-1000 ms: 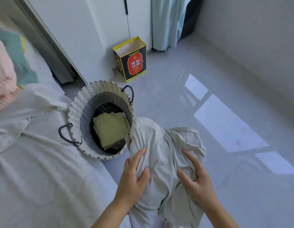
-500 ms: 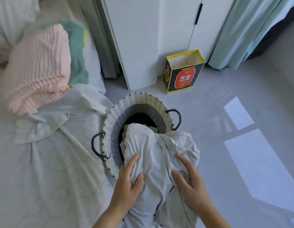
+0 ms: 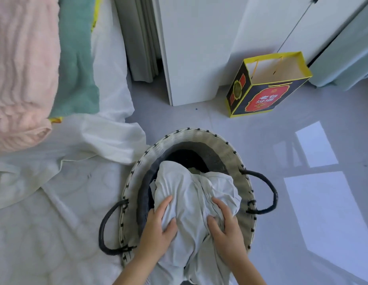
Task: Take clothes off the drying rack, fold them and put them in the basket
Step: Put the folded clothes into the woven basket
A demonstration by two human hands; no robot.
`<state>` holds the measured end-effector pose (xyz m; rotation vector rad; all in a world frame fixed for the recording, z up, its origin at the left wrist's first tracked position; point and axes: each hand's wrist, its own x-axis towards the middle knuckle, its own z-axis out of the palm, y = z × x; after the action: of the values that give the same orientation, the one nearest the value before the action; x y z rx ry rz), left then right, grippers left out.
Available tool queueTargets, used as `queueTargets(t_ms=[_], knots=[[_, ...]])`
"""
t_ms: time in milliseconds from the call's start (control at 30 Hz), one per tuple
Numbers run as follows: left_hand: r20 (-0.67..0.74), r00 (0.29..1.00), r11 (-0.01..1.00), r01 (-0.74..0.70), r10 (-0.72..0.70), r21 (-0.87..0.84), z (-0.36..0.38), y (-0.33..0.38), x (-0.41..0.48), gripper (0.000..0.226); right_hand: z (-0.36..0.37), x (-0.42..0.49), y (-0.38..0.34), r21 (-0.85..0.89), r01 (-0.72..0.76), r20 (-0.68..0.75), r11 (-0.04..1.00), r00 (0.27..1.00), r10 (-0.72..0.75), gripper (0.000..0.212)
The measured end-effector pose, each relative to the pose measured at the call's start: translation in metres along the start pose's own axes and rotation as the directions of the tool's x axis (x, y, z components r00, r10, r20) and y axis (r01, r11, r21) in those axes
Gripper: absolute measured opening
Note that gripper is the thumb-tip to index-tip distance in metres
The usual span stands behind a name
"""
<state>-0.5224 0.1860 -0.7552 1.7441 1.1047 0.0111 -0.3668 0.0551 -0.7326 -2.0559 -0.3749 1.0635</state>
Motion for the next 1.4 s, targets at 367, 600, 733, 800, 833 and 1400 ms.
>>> queueTargets(t_ms=[367,600,733,800,833,1400], knots=[[-0.145,0.973,0.982,0.167,-0.178,-0.088,0.057,-0.077,0.098,0.060,0.055,0.132,0.085,-0.078,0.008,0.033,0.997,0.999,-0.005,0.047],[-0.160,0.958,0.970,0.228,-0.238,-0.078,0.068,-0.121,0.126,0.065,0.077,0.178,0.138,-0.117,-0.012,0.013,0.993,1.000,0.013,0.060],[-0.270,0.942,0.954,0.249,-0.200,0.164,0.071,-0.132,0.122,0.063,0.072,0.173,0.144,-0.233,-0.053,-0.072,0.971,0.997,0.037,0.062],[-0.324,0.944,0.928,0.169,-0.055,0.333,0.075,-0.125,0.117,0.059,0.070,0.160,0.136,-0.340,-0.040,-0.209,0.940,0.977,-0.035,0.057],[-0.308,0.951,0.907,0.118,0.013,0.403,0.078,-0.119,0.115,0.056,0.071,0.152,0.132,-0.443,-0.020,-0.262,0.896,0.959,-0.108,0.053],[0.143,0.964,0.738,0.072,-0.224,0.671,0.099,-0.149,0.149,0.125,0.100,0.204,0.146,-0.814,0.140,0.324,0.564,0.915,0.240,0.079]])
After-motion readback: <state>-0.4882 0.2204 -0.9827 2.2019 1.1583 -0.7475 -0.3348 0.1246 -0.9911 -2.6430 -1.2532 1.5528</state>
